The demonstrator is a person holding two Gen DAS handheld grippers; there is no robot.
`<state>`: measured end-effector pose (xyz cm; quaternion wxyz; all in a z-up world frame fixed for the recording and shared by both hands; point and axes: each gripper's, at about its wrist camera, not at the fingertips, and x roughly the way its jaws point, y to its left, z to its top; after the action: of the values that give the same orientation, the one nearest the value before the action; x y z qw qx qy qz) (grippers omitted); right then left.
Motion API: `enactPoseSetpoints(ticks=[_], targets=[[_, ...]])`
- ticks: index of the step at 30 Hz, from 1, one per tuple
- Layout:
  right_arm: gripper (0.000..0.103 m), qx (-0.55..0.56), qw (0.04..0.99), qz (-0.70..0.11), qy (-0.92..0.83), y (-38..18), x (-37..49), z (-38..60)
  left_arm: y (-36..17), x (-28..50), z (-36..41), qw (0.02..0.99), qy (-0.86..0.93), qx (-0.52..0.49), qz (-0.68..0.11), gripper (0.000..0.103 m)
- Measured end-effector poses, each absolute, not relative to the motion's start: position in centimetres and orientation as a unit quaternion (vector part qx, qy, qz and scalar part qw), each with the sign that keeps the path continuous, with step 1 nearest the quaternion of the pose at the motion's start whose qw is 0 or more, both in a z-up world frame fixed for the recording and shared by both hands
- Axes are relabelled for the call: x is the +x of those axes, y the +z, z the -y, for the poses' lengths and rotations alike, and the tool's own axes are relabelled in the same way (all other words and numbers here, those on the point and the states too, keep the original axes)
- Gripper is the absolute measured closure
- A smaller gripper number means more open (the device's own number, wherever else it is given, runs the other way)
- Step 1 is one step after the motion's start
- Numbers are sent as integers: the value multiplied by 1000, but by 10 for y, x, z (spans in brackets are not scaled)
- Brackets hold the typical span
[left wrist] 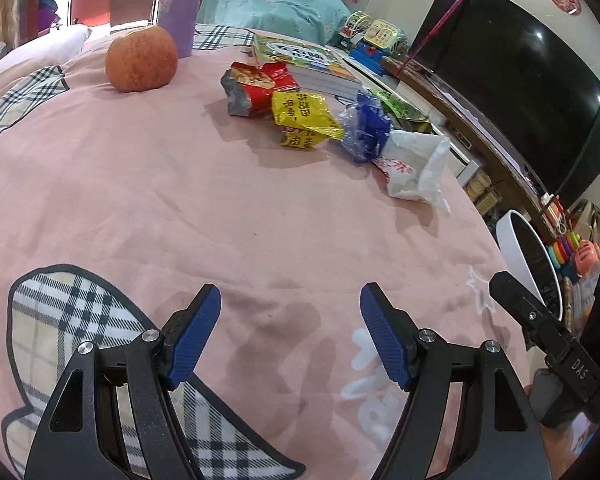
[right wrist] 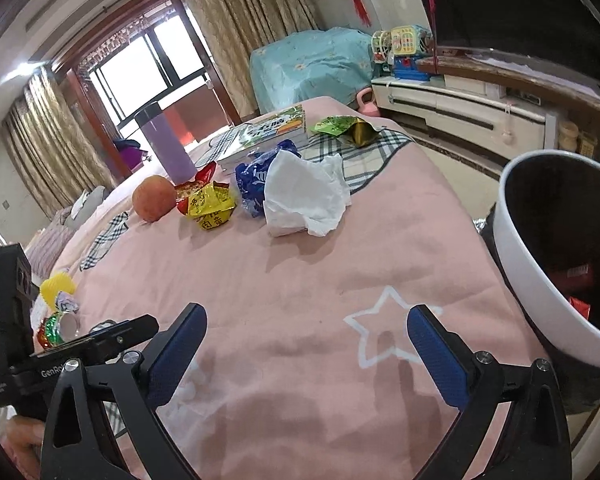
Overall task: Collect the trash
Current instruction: 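Withdraw both open tools from the bin back toward the table, then grasp the yellow snack bag with the left tool while the right tool grasps the white plastic bag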
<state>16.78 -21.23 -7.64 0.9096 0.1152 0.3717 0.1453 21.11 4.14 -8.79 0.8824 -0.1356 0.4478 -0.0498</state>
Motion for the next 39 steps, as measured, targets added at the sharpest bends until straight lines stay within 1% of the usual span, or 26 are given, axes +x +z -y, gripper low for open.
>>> enactPoseSetpoints(ticks=[10,27,36,37,39], targets=[[2,116,899,-398,143,-83,196,202,-90,239,-46,886,-41,-130,-444,29],[2,118,903,-387,144,-76,248,193,-78,319,-42,892,-40,-129,-432,29],[2,127,898,-396,147,-85,270,192,-82,346,-37,894,-49,-135,-425,29],[3,128,898,-396,144,-86,272,193,-83,349,-36,894,-52,-135,-425,31],[8,128,898,-397,141,-88,273,194,-85,353,-32,895,-55,-129,-424,46]])
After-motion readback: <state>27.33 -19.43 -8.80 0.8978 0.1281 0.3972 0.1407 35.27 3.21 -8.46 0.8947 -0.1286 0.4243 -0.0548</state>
